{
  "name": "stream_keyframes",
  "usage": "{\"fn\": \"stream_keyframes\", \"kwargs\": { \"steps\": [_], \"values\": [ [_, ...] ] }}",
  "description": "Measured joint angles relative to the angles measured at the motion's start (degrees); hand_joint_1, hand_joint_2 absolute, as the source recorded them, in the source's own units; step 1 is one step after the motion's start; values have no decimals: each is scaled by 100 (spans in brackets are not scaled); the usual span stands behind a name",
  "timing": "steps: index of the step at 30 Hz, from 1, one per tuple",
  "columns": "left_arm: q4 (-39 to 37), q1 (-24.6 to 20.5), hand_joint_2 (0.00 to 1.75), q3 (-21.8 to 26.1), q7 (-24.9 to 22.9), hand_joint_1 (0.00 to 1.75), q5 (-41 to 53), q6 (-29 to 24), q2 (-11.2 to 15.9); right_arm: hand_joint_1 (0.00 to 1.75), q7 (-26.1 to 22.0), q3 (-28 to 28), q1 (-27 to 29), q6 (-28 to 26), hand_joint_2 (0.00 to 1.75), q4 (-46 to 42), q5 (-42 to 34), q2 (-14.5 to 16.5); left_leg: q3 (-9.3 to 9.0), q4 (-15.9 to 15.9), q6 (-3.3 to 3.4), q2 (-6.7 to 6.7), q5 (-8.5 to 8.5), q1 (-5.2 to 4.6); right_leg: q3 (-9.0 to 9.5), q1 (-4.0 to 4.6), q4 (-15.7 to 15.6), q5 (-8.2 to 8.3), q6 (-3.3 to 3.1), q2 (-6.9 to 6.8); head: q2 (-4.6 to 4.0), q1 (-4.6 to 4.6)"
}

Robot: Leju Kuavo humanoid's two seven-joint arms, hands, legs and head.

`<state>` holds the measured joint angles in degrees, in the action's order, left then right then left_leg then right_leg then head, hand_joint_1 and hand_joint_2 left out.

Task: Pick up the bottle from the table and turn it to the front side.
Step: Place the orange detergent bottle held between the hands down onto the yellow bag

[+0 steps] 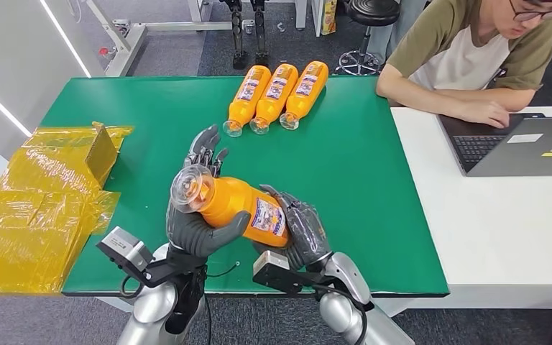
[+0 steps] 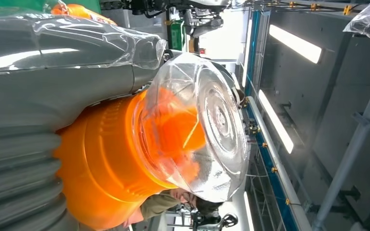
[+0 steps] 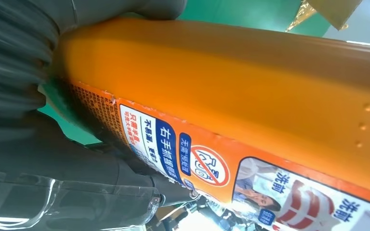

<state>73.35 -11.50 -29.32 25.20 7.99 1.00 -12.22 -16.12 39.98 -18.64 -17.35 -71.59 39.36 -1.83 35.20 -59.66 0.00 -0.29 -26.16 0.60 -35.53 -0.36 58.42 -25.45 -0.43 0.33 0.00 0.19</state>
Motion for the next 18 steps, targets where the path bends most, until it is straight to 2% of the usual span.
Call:
{"fn": "stream_keyframes", "kwargs": {
  "steps": [2,16,17,18],
  "values": [
    [-3,-5,175,3,31,174,-33,-20,0,175,2,10,-17,47,175,13,4,7,0,0,0,0,0,0,0,0,0,0,0,0,0,0],
    [26,9,175,73,179,175,-199,-48,-2,175,84,63,-120,217,175,33,67,26,0,0,0,0,0,0,0,0,0,0,0,0,0,1],
    [26,10,175,78,179,175,-201,-48,-3,167,96,63,-124,225,175,33,88,27,0,0,0,0,0,0,0,0,0,0,0,0,0,1],
    [26,11,175,82,179,175,-204,-48,-3,123,105,63,-127,228,175,33,108,27,0,0,0,0,0,0,0,0,0,0,0,0,0,1]
  ]
}}
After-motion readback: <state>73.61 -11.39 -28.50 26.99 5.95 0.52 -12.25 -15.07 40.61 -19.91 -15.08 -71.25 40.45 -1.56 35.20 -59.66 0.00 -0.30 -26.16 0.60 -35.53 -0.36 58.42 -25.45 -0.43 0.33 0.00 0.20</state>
